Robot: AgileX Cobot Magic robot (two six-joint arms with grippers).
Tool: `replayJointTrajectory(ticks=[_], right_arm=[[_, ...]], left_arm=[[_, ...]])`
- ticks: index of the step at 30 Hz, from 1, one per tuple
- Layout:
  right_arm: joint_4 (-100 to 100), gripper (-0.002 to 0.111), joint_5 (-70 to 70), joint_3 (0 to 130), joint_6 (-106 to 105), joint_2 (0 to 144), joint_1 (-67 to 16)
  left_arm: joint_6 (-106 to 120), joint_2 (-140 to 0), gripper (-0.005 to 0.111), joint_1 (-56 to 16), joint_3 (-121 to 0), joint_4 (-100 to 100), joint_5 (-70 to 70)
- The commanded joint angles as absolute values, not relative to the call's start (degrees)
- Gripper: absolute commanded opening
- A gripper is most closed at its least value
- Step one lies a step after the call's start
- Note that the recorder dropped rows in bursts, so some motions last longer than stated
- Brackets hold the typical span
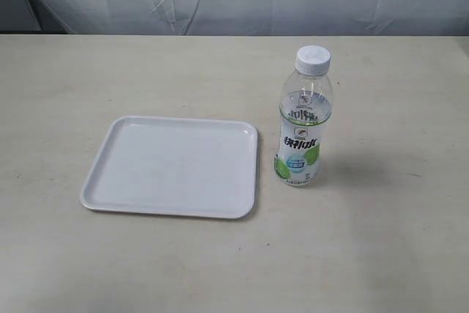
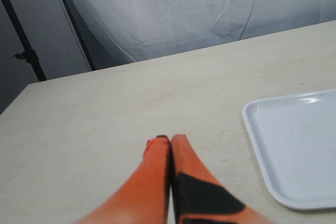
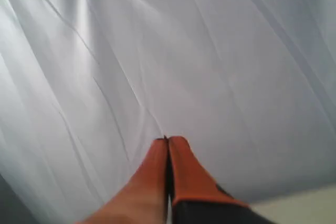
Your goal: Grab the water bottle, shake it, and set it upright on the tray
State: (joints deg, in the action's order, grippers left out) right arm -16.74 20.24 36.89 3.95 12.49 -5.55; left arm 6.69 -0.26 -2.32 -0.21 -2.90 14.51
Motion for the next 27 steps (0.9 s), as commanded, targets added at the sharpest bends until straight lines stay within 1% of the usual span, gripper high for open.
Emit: replayJointTrajectory(ticks=[1,2,3,6,9,10,13,17,18,20,21,22,25,27], right_arm=[[-20.19,-0.001,38.48,40.44,-13.98,34.80,-5.33],[-24.95,-0.001,40.36,40.44,-19.52,39.11,-5.43],[-33.98,-0.001,41.78,39.72,-28.70,46.34,-6.34],[-44.13,-0.001,35.75,37.16,-36.75,53.03,-9.75],[-44.20,-0.001,25.23,33.60,-36.89,57.59,-15.33],[-44.04,-0.001,19.99,31.22,-38.42,60.31,-20.26],[-44.04,-0.001,10.78,28.01,-39.63,63.02,-28.78],[-44.22,-0.001,1.63,25.86,-40.29,65.15,-36.39],[-44.22,0.001,0.41,25.39,-40.29,65.77,-37.70],[-45.67,0.013,0.00,25.39,-40.29,67.18,-39.26],[-46.24,0.022,-0.78,25.39,-40.29,68.01,-39.64],[-46.72,0.035,-0.88,25.39,-40.29,68.98,-39.90],[-47.80,0.079,-1.80,25.39,-40.19,71.91,-40.01],[-51.19,0.096,-2.98,25.39,-40.09,73.97,-40.01]], left_arm=[[6.53,0.00,0.000,-2.46,0.00,-2.67,14.06],[6.53,0.00,0.000,-2.46,0.00,-2.67,14.06],[6.53,0.00,0.000,-2.46,0.00,-2.67,14.06],[6.53,0.00,0.000,-2.46,0.00,-2.67,14.06],[6.53,0.00,0.000,-2.46,0.00,-2.67,14.06],[6.53,0.00,0.000,-2.46,0.00,-2.67,14.06],[6.53,0.00,0.000,-2.46,0.00,-2.67,14.06],[6.53,0.00,0.000,-2.46,0.00,-2.67,14.06],[6.53,0.00,0.000,-2.46,0.00,-2.67,14.06],[6.53,0.00,0.000,-2.46,0.00,-2.67,14.06],[6.53,0.00,0.000,-2.46,0.00,-2.67,14.06],[6.53,0.00,0.000,-2.46,0.00,-2.67,14.06],[6.53,0.00,0.000,-2.46,0.00,-2.67,14.06],[6.53,0.00,0.000,-2.46,0.00,-2.67,14.06]])
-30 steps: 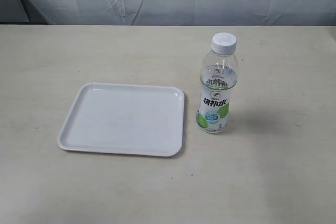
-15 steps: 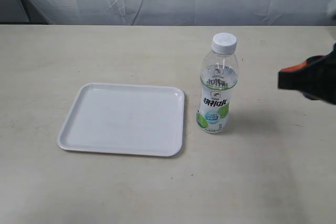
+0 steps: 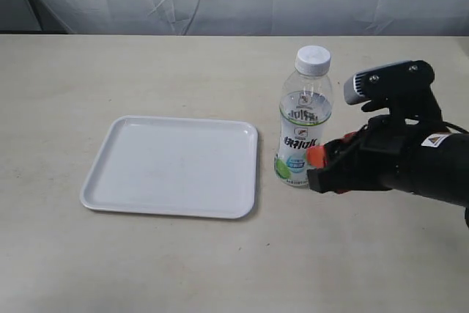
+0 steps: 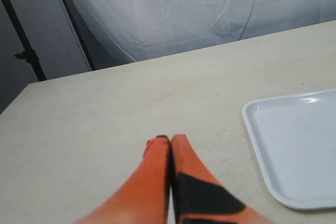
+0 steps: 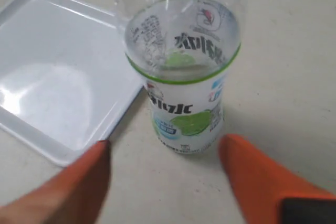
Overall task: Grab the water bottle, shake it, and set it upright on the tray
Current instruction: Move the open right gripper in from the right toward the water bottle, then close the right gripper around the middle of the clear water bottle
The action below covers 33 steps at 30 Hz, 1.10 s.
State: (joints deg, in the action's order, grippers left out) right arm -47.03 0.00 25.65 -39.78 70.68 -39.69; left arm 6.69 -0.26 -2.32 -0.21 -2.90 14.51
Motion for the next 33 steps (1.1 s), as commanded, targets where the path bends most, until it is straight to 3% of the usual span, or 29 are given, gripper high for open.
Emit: replayJointTrajectory(ticks=[1,14,23,26,31,33], right_arm=[[-52.59,0.101,-3.46,25.39,-40.09,75.13,-40.01],[-49.30,0.104,-7.73,27.48,-40.09,84.57,-40.15],[-46.67,0.101,-15.53,30.66,-40.09,85.78,-46.44],[-46.87,0.088,-16.92,32.30,-38.62,88.08,-46.85],[-46.58,0.052,-18.82,34.73,-35.89,92.39,-46.85],[-46.72,0.048,-19.26,35.72,-35.61,93.63,-46.85]], left_arm=[[6.53,0.00,0.000,-2.46,0.00,-2.67,14.06],[6.53,0.00,0.000,-2.46,0.00,-2.67,14.06],[6.53,0.00,0.000,-2.46,0.00,-2.67,14.06],[6.53,0.00,0.000,-2.46,0.00,-2.67,14.06],[6.53,0.00,0.000,-2.46,0.00,-2.67,14.06],[6.53,0.00,0.000,-2.46,0.00,-2.67,14.06]])
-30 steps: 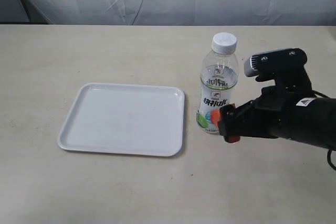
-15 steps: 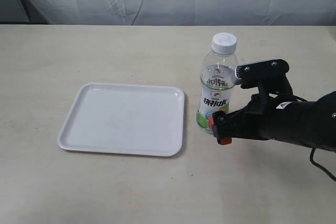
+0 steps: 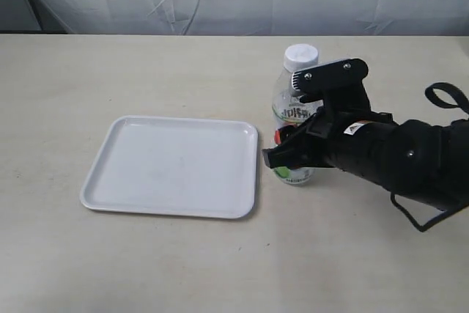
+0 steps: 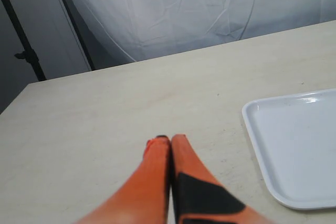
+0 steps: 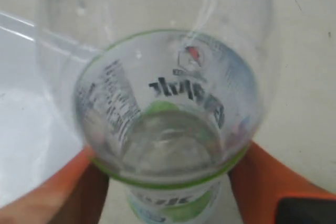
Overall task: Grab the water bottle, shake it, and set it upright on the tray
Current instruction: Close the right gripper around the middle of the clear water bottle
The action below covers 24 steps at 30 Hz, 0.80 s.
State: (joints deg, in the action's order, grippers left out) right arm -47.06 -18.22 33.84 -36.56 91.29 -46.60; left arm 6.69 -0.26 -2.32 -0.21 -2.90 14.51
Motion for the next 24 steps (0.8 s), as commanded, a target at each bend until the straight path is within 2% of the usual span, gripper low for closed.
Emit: replayJointTrajectory(ticks=[1,7,9,21,24], right_arm=[[-46.72,0.049,-19.87,36.02,-35.44,94.27,-46.85],[-46.72,0.076,-20.33,36.34,-32.49,96.27,-46.85],[-46.72,0.082,-20.11,36.34,-32.49,96.60,-46.85],[-46.57,0.082,-24.21,36.34,-32.49,96.60,-46.85],[-46.36,0.068,-23.83,36.34,-32.49,96.60,-46.85]], left_arm=[[6.53,0.00,0.000,-2.46,0.00,-2.67,14.06],[6.53,0.00,0.000,-2.46,0.00,-2.67,14.06],[6.53,0.00,0.000,-2.46,0.00,-2.67,14.06],[6.53,0.00,0.000,-2.46,0.00,-2.67,14.06],[6.53,0.00,0.000,-2.46,0.00,-2.67,14.06]])
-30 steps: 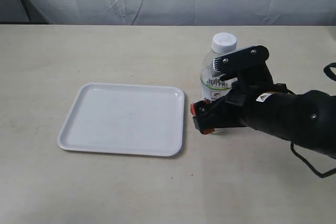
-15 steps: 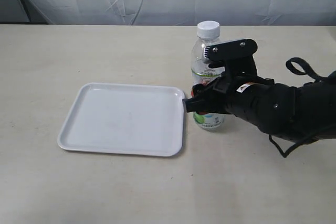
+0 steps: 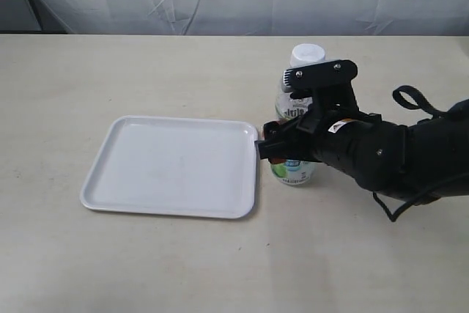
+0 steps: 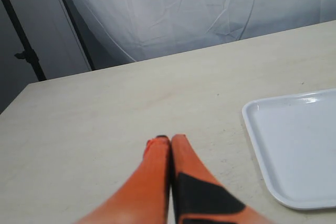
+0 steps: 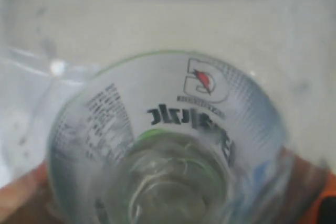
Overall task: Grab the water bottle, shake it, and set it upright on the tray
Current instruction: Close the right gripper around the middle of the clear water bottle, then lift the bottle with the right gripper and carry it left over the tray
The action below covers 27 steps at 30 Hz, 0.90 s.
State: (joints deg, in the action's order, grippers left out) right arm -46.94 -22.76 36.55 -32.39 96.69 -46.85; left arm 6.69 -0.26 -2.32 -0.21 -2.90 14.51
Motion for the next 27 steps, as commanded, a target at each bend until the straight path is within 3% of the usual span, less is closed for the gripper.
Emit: replayJointTrajectory(ticks=[1,4,8,11,18,27], right_arm=[[-46.09,0.060,-23.53,36.34,-32.49,96.60,-46.85],[-45.39,0.040,-23.53,36.34,-32.26,96.60,-46.85],[-45.24,0.026,-22.90,36.34,-32.14,96.60,-46.85],[-45.64,0.001,-21.77,36.34,-31.45,96.60,-46.85],[-46.49,-0.001,-18.76,36.23,-31.07,92.14,-48.96],[-32.81,-0.001,-17.71,36.23,-34.84,80.78,-64.12]], left_arm=[[6.53,0.00,0.000,-2.46,0.00,-2.67,14.06],[6.53,0.00,0.000,-2.46,0.00,-2.67,14.06],[6.53,0.00,0.000,-2.46,0.00,-2.67,14.06],[6.53,0.00,0.000,-2.46,0.00,-2.67,14.06],[6.53,0.00,0.000,-2.46,0.00,-2.67,14.06],[6.53,0.00,0.000,-2.46,0.00,-2.67,14.06]])
